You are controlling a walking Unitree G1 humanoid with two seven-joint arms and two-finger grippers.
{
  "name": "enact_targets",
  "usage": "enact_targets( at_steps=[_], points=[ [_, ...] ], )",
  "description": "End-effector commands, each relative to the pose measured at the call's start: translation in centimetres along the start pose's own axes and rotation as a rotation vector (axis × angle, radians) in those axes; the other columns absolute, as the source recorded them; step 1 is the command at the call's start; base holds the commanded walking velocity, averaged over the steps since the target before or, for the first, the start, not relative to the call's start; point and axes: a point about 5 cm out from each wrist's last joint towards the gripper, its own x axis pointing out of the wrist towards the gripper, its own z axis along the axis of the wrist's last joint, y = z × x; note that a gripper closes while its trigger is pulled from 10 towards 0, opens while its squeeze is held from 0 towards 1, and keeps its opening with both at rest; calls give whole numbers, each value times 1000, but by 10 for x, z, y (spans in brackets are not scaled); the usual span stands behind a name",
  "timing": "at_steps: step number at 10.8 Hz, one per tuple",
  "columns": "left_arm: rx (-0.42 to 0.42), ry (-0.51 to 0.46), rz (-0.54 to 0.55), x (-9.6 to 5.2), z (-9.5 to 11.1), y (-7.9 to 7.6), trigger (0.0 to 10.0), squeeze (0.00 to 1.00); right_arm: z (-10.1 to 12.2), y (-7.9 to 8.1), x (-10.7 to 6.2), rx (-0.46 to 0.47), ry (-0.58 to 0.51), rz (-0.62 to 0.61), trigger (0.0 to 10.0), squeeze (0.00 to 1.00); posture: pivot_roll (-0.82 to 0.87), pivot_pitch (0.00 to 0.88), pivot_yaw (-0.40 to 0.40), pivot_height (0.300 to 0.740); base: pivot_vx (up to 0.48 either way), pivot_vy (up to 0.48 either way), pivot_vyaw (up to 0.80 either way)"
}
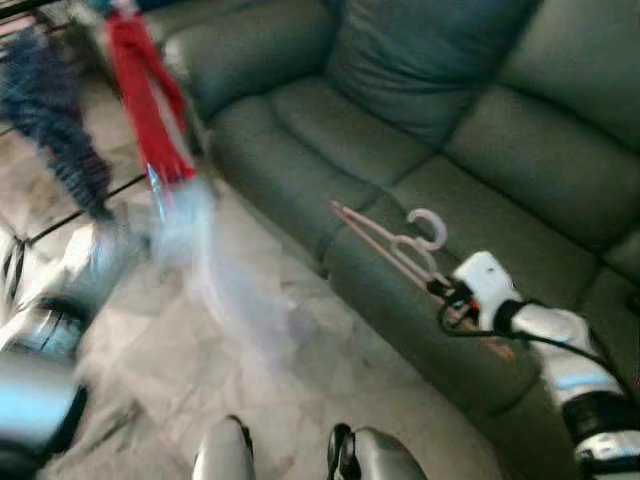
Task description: Hang hanger
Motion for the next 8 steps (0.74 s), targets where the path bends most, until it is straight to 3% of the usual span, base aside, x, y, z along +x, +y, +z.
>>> enact_targets(
  at_steps=[1, 2, 3, 4, 5, 6, 7, 8],
  points=[
    [-145, -114, 70, 3, 16, 14, 10000, 0, -5, 0, -2, -5, 17, -5, 10000, 0, -17, 141, -22, 740, 0, 0, 0],
    [-162, -184, -93, 3, 23, -2, 10000, 0, -3, -1, -1, -13, 16, -8, 10000, 0, -19, 142, -23, 740, 0, 0, 0],
    [-109, -176, -232, -1, 20, -12, 10000, 0, -2, -1, -1, -14, 13, -8, 10000, 0, -18, 143, -23, 740, 0, 0, 0],
    [43, -96, -222, -5, 9, -8, 10000, 0, -2, -1, 0, -9, 10, -8, 10000, 0, -17, 143, -22, 740, 0, 0, 0],
    [14, -64, -147, -7, 3, 2, 10000, 0, -1, 12, 0, 40, -20, 75, 10000, 0, -21, 142, -22, 740, 0, 0, 0],
    [27, -72, -140, -8, 4, 2, 10000, 0, -1, 20, -1, 46, -30, 134, 10000, 0, -20, 145, -22, 740, 0, 0, 0],
    [109, -97, -154, -11, 6, 0, 10000, 0, 2, 26, -5, 50, -43, 209, 10000, 0, -18, 145, -24, 740, 0, 0, 0],
    [129, -104, -154, -11, 7, 0, 10000, 0, 3, 25, -7, 38, -40, 223, 10000, 0, -21, 146, -21, 740, 0, 0, 0]
  ],
)
